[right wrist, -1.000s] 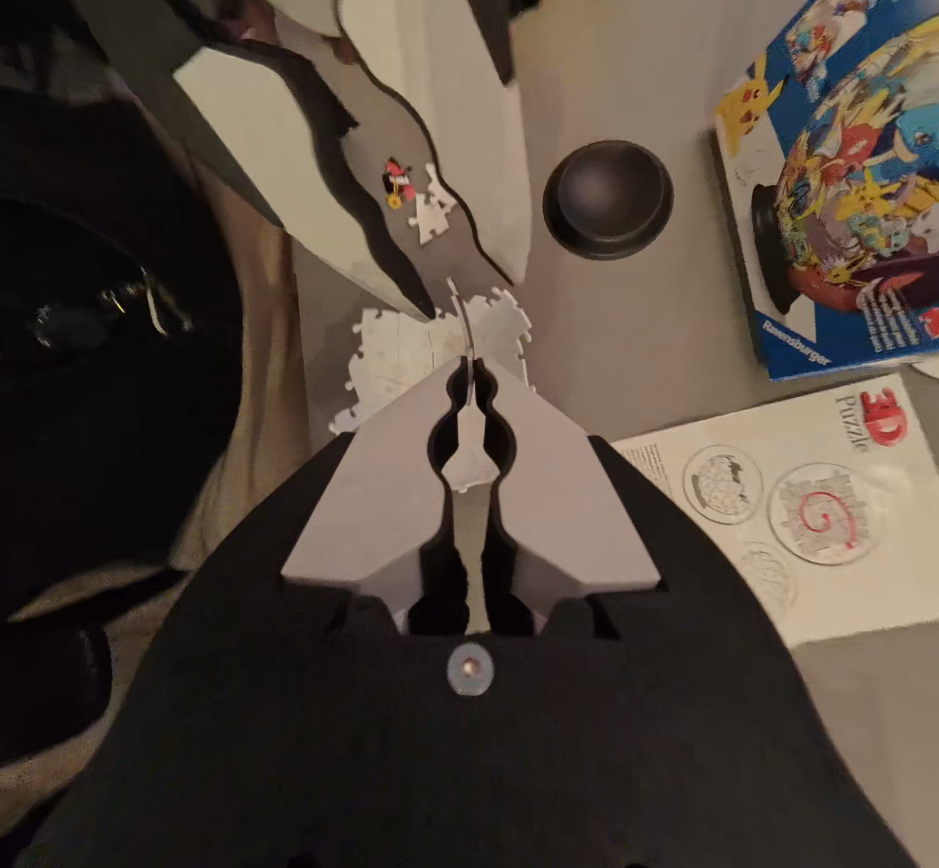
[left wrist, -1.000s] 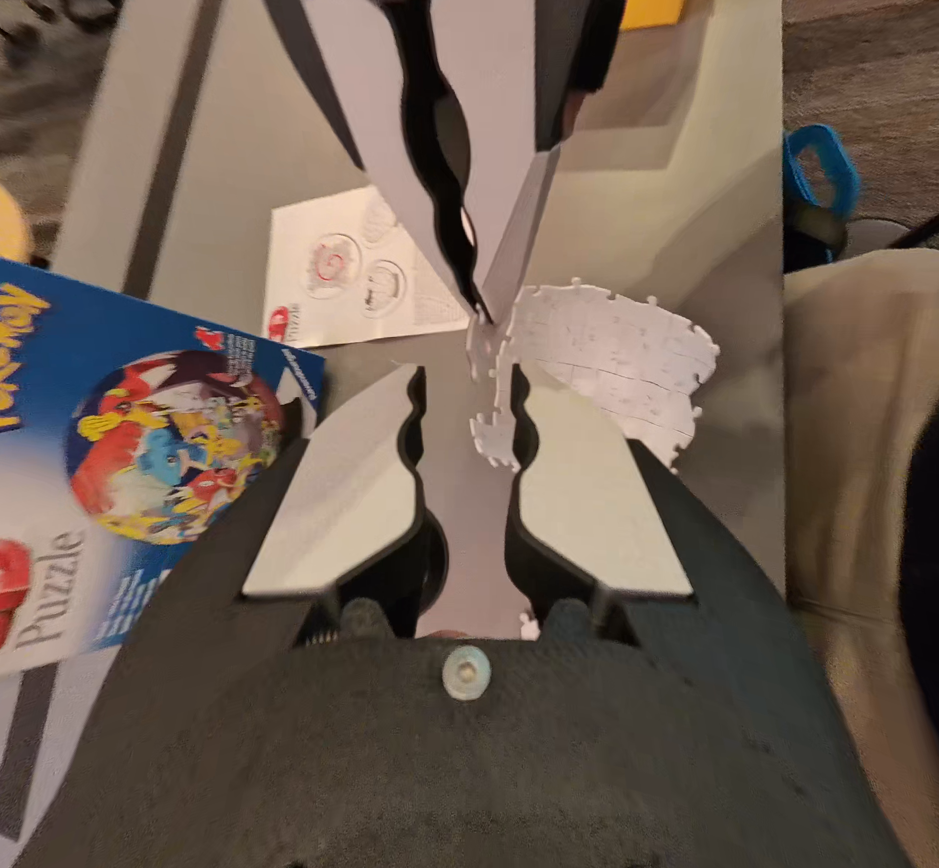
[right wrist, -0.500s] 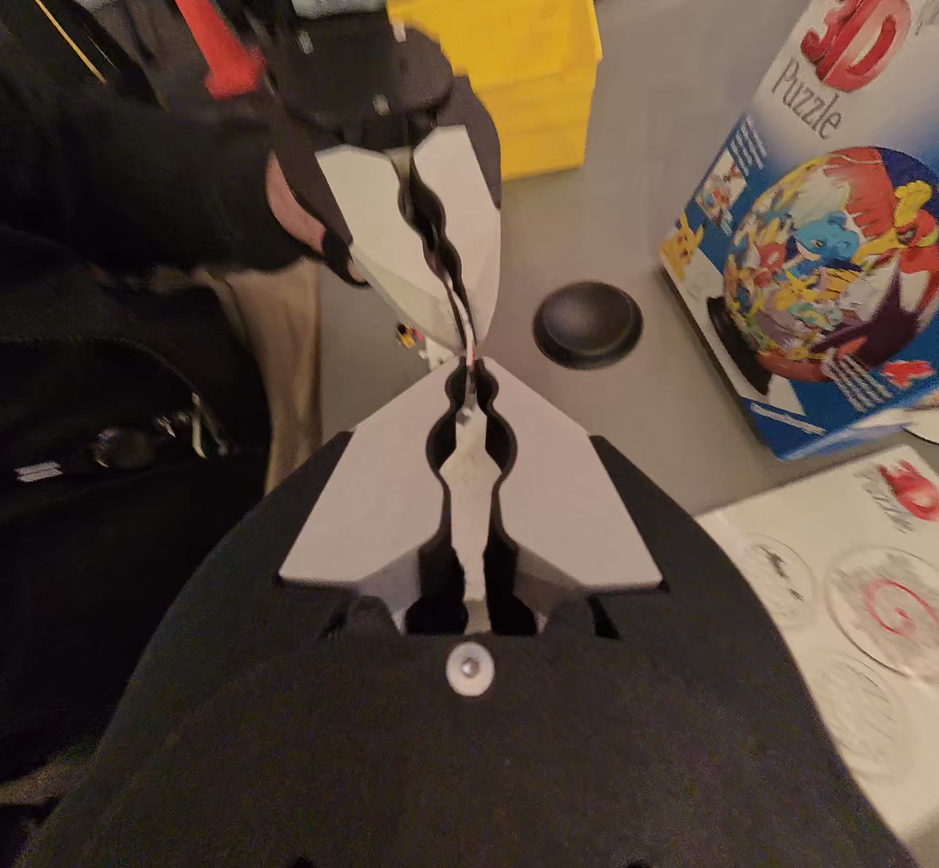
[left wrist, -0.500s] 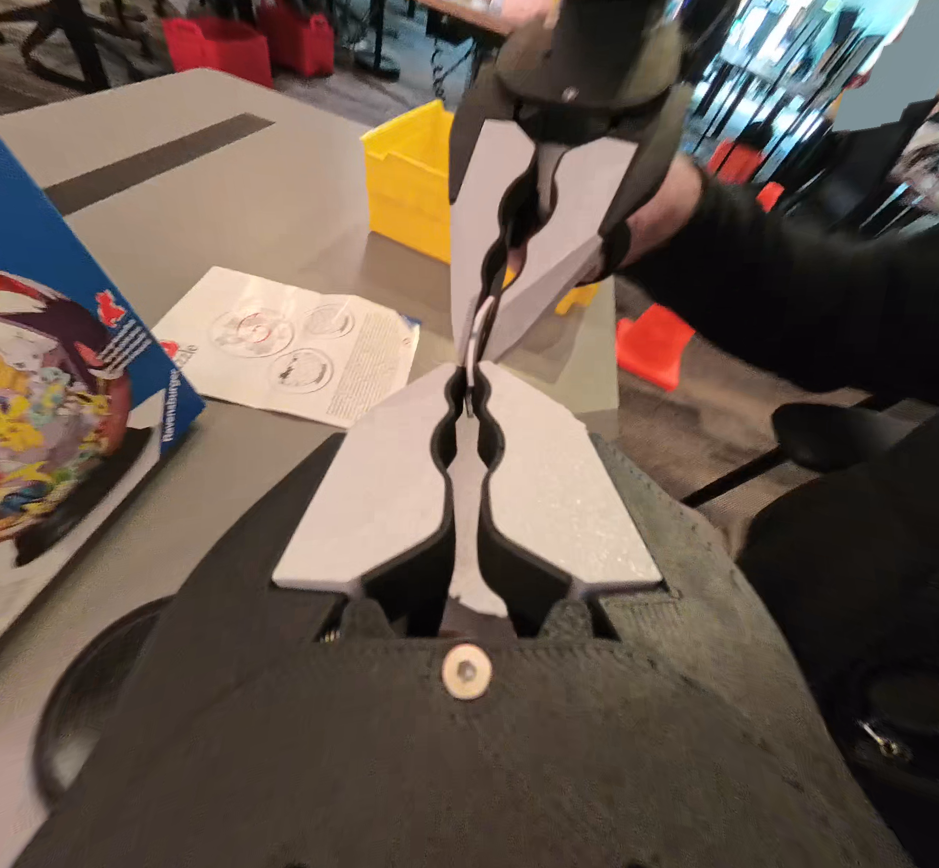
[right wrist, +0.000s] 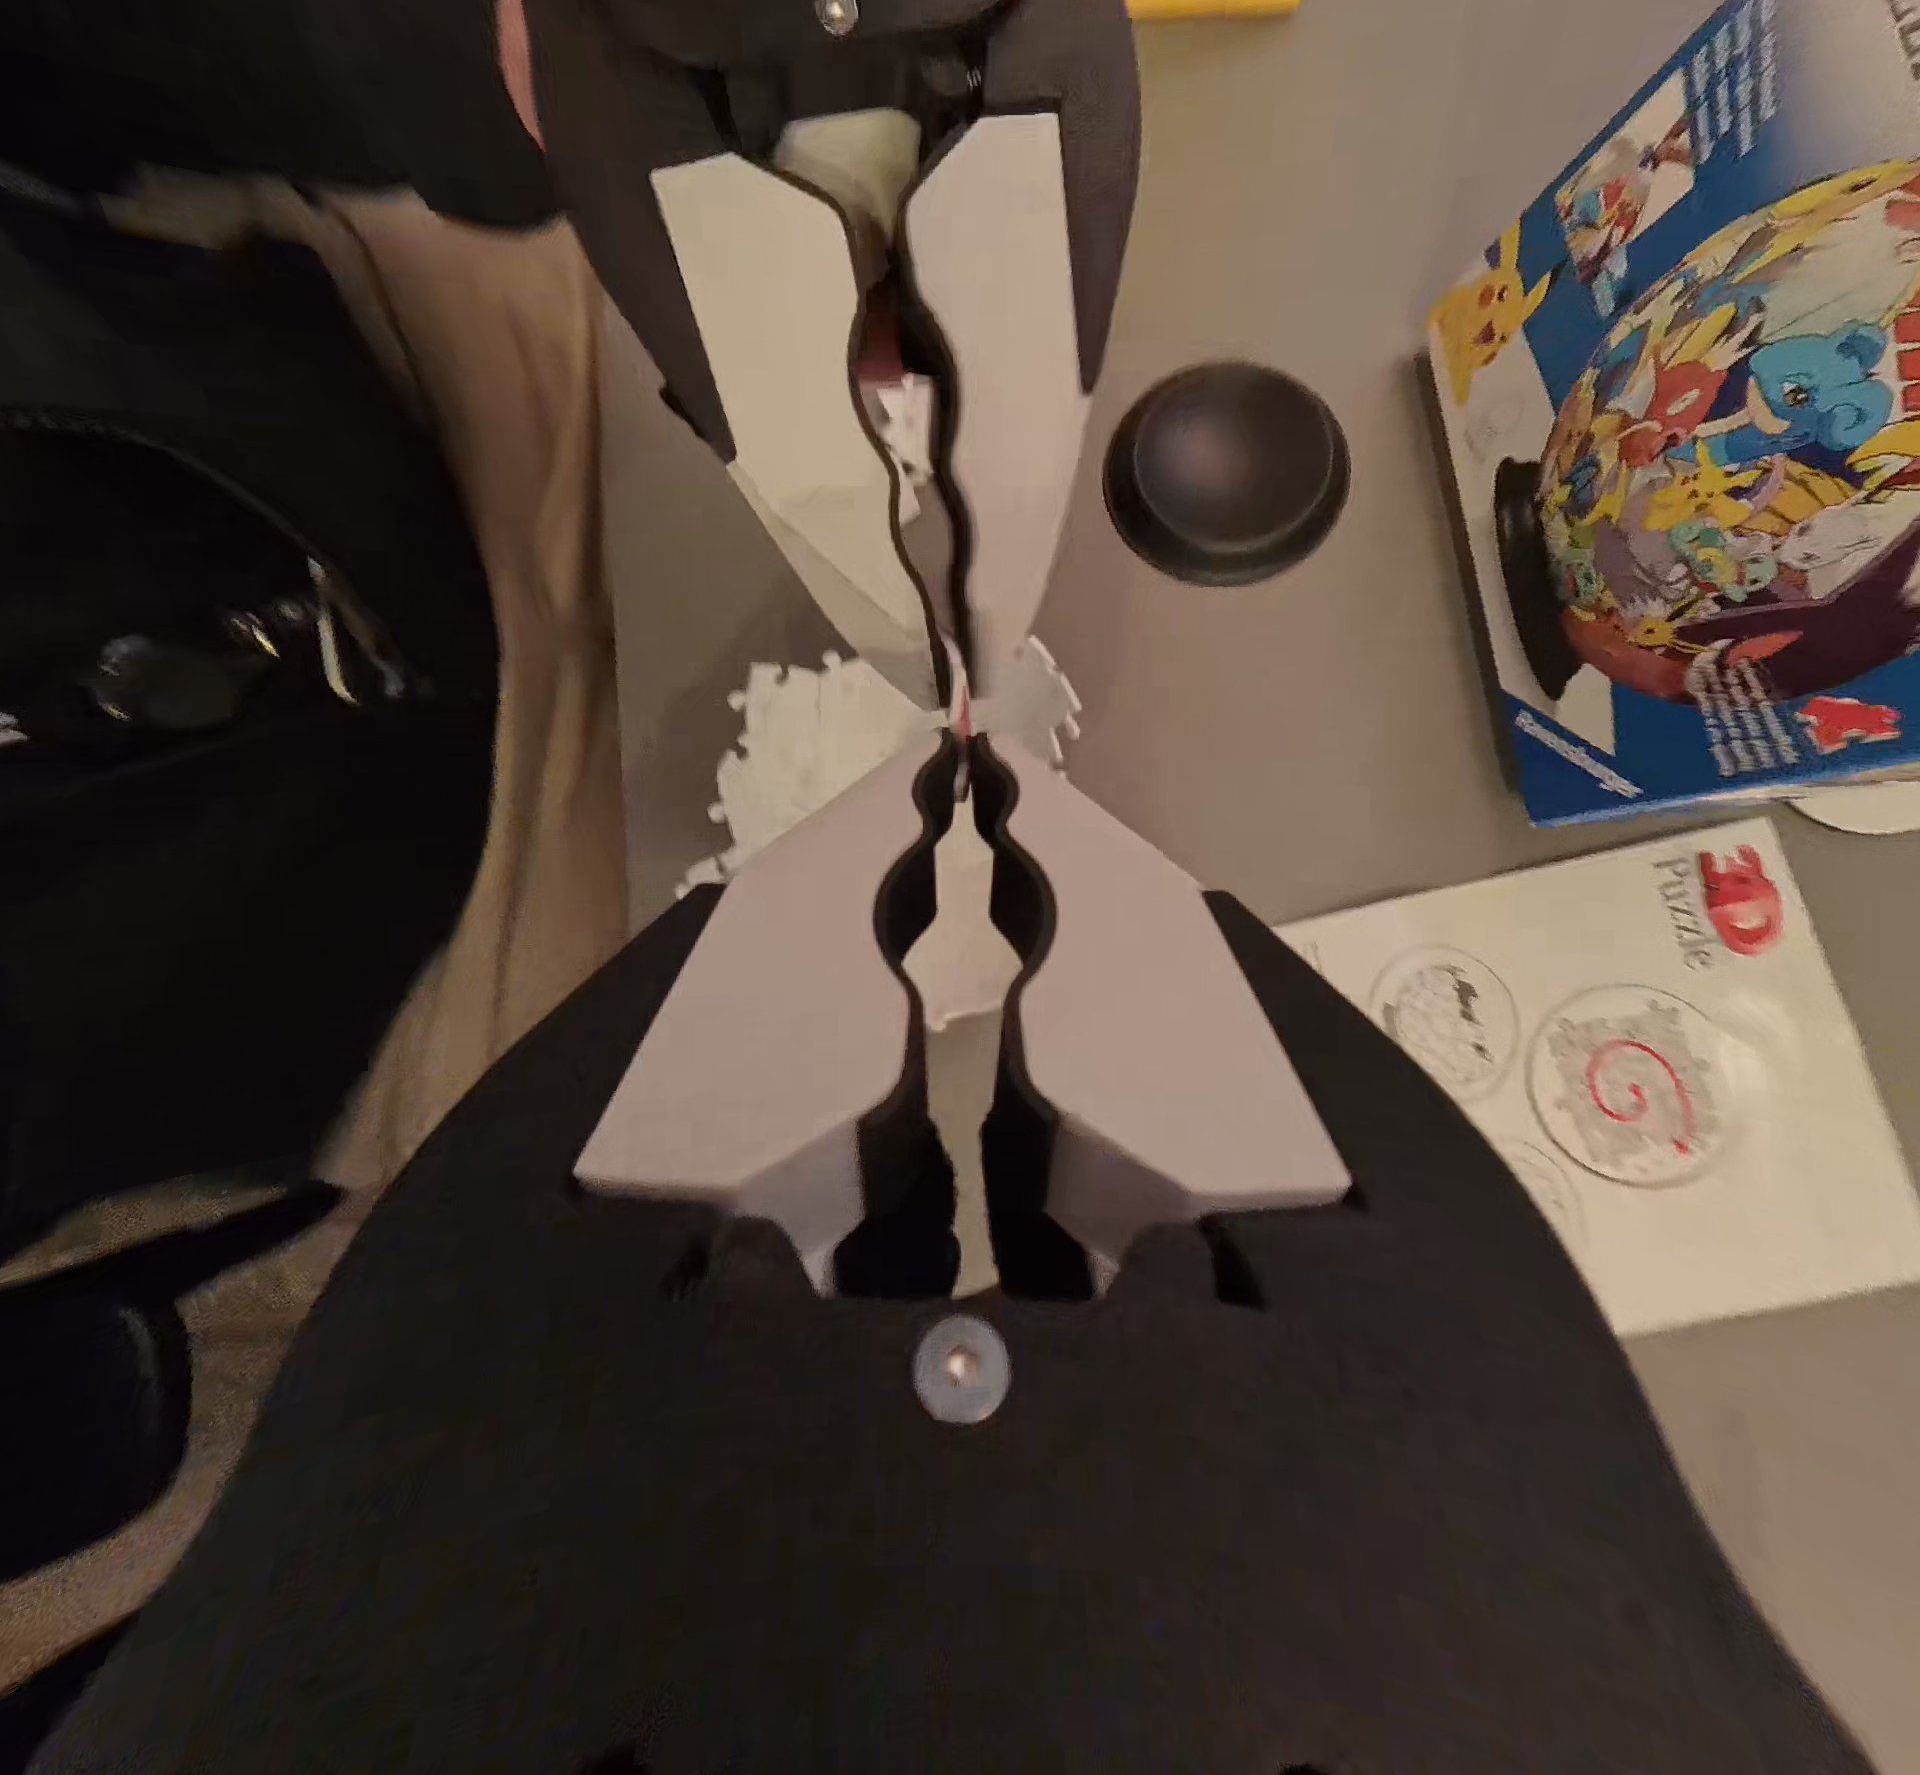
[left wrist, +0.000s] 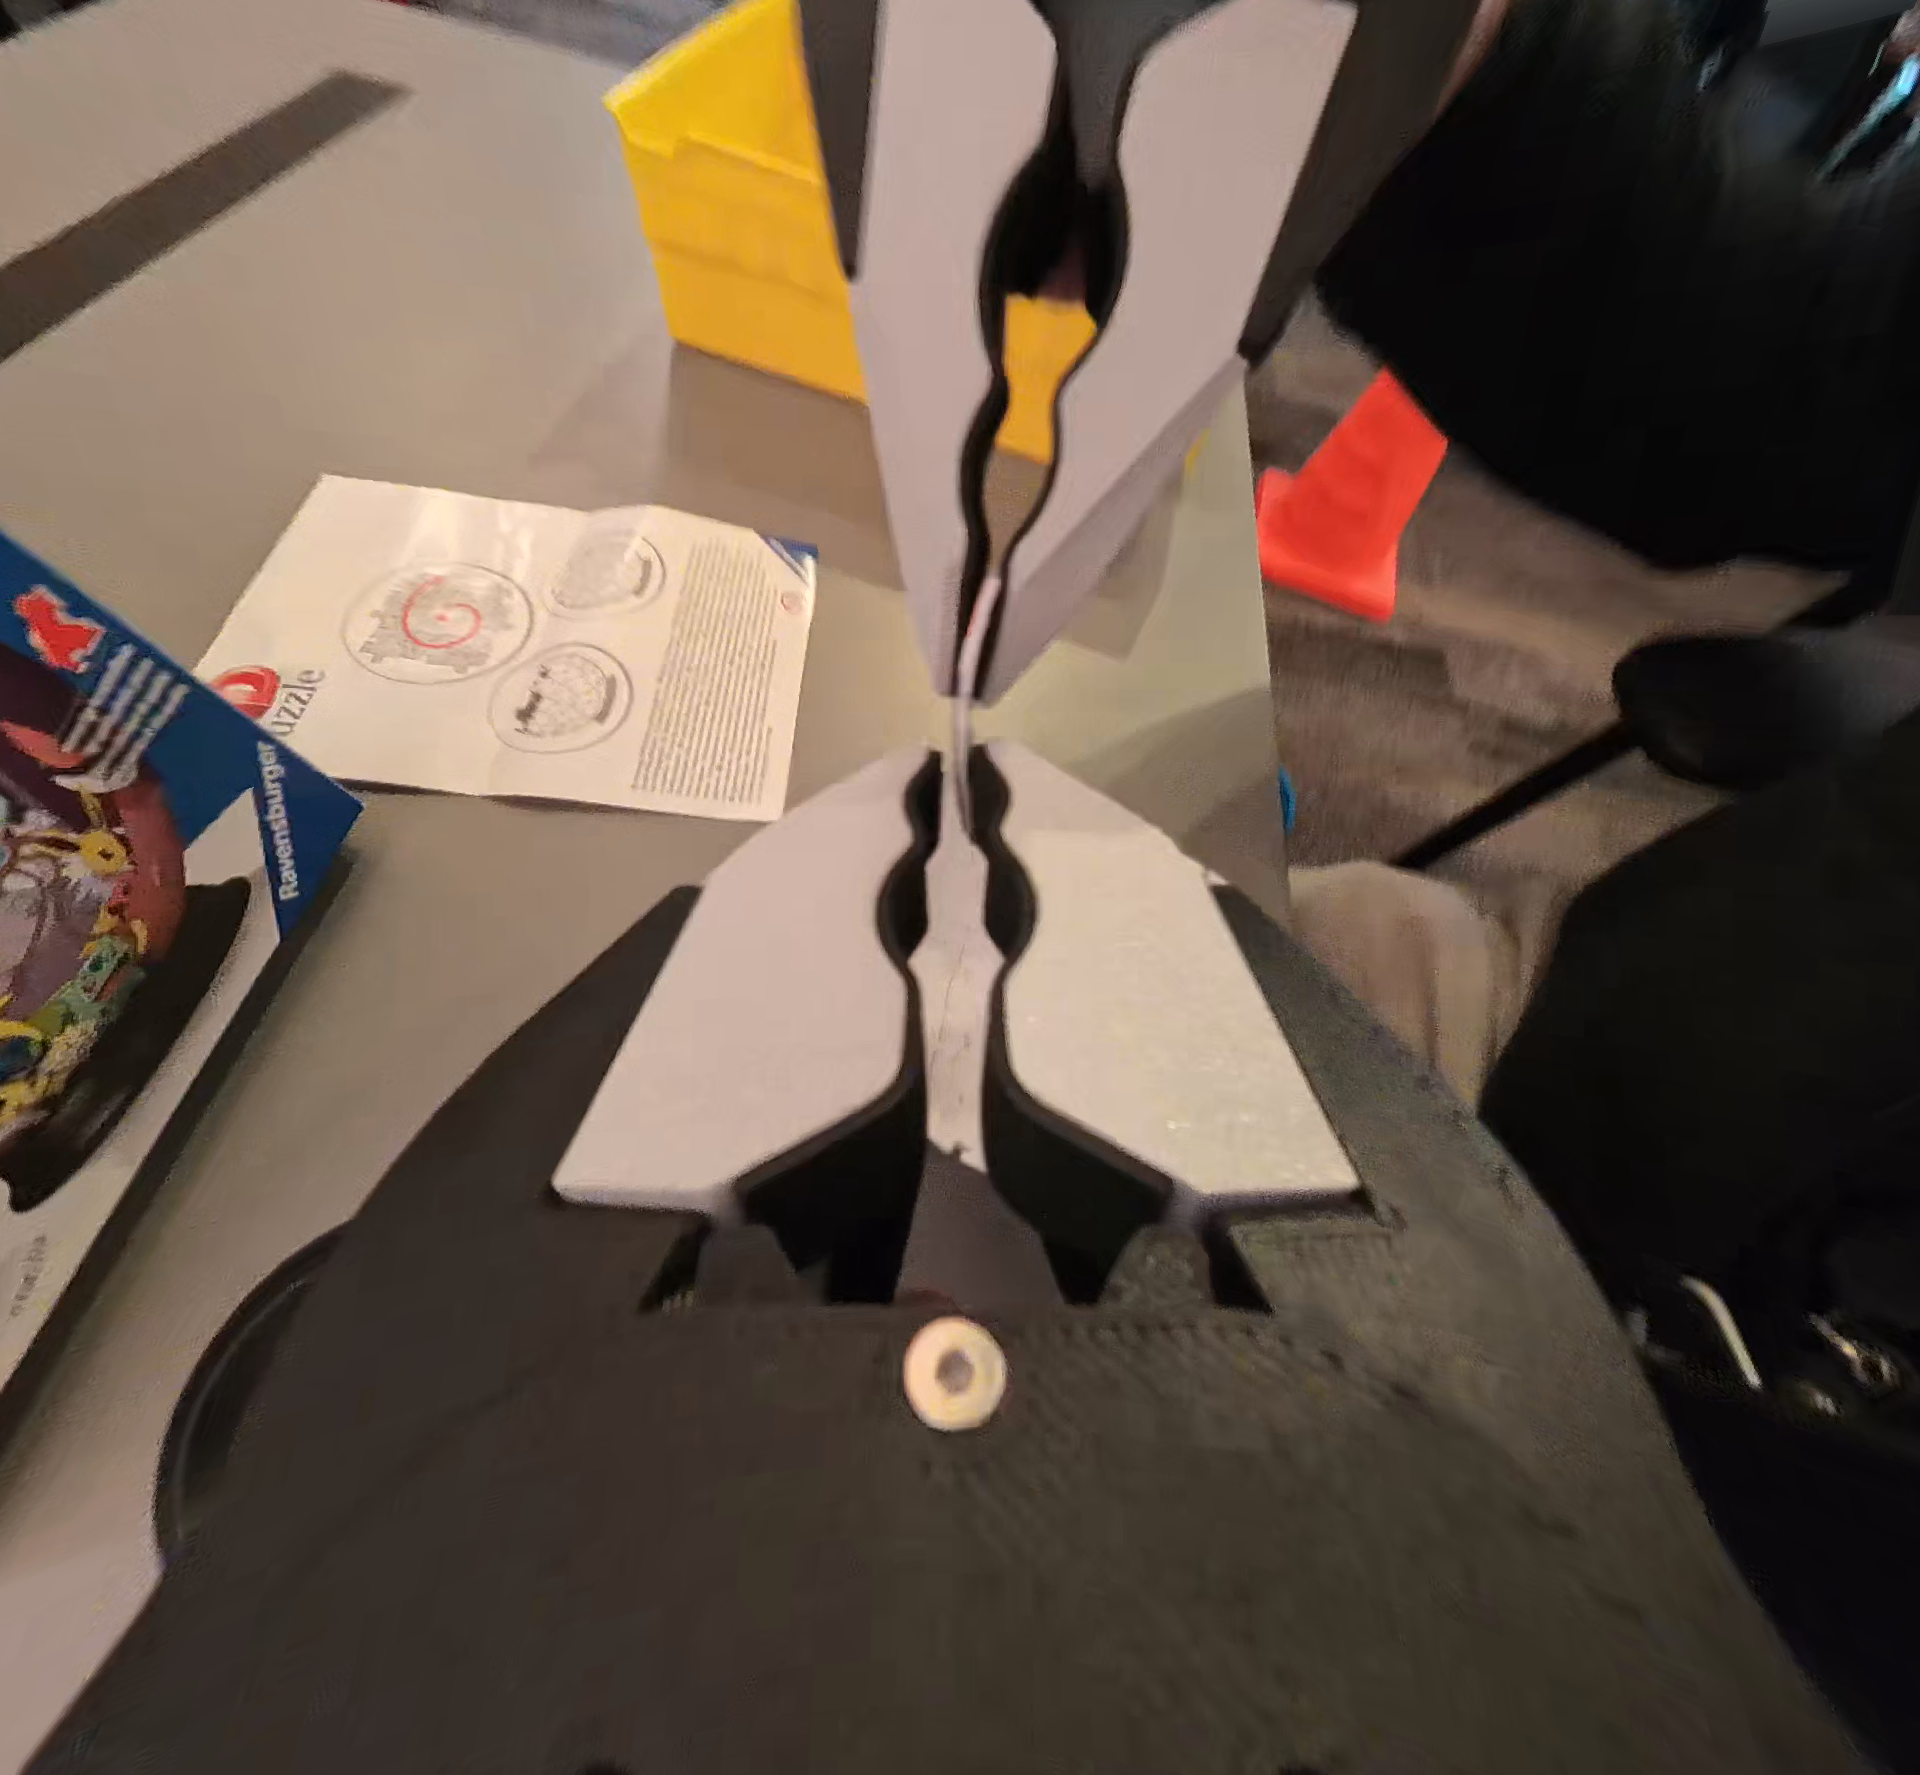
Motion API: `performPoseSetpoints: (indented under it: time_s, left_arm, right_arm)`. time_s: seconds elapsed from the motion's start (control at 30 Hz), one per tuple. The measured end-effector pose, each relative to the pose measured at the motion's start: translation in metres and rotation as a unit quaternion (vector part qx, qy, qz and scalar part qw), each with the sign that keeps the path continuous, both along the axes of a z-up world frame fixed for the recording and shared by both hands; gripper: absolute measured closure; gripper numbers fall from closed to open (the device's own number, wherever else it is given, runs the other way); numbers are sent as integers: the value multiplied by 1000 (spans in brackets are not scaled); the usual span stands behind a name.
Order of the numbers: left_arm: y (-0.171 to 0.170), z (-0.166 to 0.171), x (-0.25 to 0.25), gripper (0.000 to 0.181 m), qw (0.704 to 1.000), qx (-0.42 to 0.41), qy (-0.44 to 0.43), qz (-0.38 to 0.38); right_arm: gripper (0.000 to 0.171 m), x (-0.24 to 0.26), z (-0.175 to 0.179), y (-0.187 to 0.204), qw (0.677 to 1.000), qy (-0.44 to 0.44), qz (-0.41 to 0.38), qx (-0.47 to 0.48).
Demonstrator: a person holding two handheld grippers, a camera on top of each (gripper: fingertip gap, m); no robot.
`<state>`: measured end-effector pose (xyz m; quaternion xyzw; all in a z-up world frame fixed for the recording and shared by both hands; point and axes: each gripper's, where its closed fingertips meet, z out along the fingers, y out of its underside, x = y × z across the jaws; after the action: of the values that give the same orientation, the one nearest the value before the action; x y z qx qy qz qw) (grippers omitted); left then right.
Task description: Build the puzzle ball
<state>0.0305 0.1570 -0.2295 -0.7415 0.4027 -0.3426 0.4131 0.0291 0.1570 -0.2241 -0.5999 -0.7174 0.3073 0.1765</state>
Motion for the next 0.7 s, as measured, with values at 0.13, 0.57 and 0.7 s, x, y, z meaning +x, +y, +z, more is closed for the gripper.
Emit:
performPoseSetpoints:
  time_s: [0.13, 0.57, 0.7]
  left_arm:
    - [9, 4, -4, 179, 1000, 4, -10, 22]
    - [8, -1, -14, 153, 994, -33, -90, 49]
    - [7, -47, -26, 120, 995, -85, 14, 60]
  right_arm:
    - [169, -9, 7, 9, 999, 1, -11, 32]
    - [171, -10, 2, 16, 992, 89, -43, -80]
    - [171, -1, -32, 20, 1000, -3, -6, -11]
